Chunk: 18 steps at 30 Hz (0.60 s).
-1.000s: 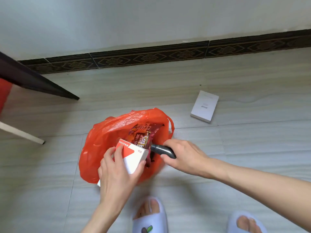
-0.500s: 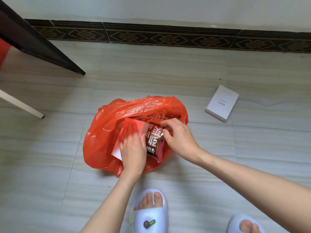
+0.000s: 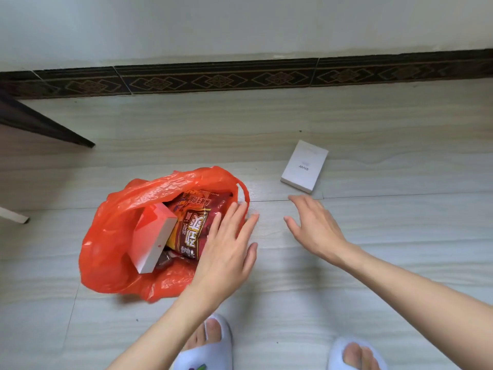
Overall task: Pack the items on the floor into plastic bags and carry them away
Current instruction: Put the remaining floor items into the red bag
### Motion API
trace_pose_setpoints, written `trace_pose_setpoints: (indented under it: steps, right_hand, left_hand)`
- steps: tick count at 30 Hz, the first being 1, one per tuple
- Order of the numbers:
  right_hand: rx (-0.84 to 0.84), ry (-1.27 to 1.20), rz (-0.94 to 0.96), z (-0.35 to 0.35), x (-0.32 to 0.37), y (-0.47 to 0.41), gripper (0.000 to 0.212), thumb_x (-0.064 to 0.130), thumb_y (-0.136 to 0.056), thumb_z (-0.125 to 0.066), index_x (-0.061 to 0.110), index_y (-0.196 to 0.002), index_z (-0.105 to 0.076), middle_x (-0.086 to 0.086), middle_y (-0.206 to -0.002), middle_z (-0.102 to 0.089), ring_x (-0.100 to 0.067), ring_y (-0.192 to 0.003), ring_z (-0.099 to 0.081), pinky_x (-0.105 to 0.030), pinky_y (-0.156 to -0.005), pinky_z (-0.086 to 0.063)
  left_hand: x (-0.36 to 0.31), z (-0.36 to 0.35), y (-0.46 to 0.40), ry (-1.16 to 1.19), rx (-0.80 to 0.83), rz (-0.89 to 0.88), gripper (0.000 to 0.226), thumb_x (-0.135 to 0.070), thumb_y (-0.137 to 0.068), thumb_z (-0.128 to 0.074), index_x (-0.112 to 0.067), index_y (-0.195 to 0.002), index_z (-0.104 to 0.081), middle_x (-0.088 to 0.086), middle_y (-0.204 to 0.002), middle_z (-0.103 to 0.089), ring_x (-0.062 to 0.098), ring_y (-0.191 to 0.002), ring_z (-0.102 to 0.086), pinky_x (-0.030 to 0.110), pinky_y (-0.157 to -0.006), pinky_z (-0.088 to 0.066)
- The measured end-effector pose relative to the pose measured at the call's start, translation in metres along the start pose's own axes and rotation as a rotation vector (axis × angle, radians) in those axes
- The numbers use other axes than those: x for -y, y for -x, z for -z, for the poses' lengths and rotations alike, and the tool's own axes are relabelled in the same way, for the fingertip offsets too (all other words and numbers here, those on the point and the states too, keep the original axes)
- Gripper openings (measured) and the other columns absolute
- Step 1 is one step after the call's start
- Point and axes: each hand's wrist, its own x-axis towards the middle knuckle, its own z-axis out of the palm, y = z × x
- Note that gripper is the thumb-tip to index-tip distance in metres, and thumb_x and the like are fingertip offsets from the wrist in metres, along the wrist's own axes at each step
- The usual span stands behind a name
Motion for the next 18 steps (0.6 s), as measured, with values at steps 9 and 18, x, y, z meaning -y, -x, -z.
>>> trace_pose_setpoints:
  steps: [9, 18]
  right_hand:
    - [-0.118, -0.225, -0.429, -0.001, -0.063, -0.077, 0.051, 0.035, -0.090, -0.051, 0.002, -0.127, -0.041, -0.021, -0.129, -0.044, -0.038, -0.122, -0.039, -0.039, -0.094, -0.037]
    - [-0.086, -0.202, -0.614, -0.030, -0.043, -0.152, 0.089, 0.069, -0.073, -0.053, 0.014, -0.137, -0.024, -0.016, -0.141, -0.025, -0.032, -0.131, -0.026, -0.045, -0.099, -0.031]
  left_hand:
    - [0.000, -0.062, -0.096, -0.302, 0.481, -0.069, 0.072, -0.034, -0.089, -0.048, -0.014, -0.146, -0.009, 0.019, -0.154, 0.000, 0.037, -0.141, 0.003, 0.047, -0.114, -0.007]
    - [0.008, -0.113, -0.088, -0.281, 0.671, 0.003, 0.094, -0.056, -0.084, -0.048, -0.021, -0.145, 0.014, 0.015, -0.151, 0.023, 0.034, -0.140, 0.018, 0.046, -0.114, -0.002]
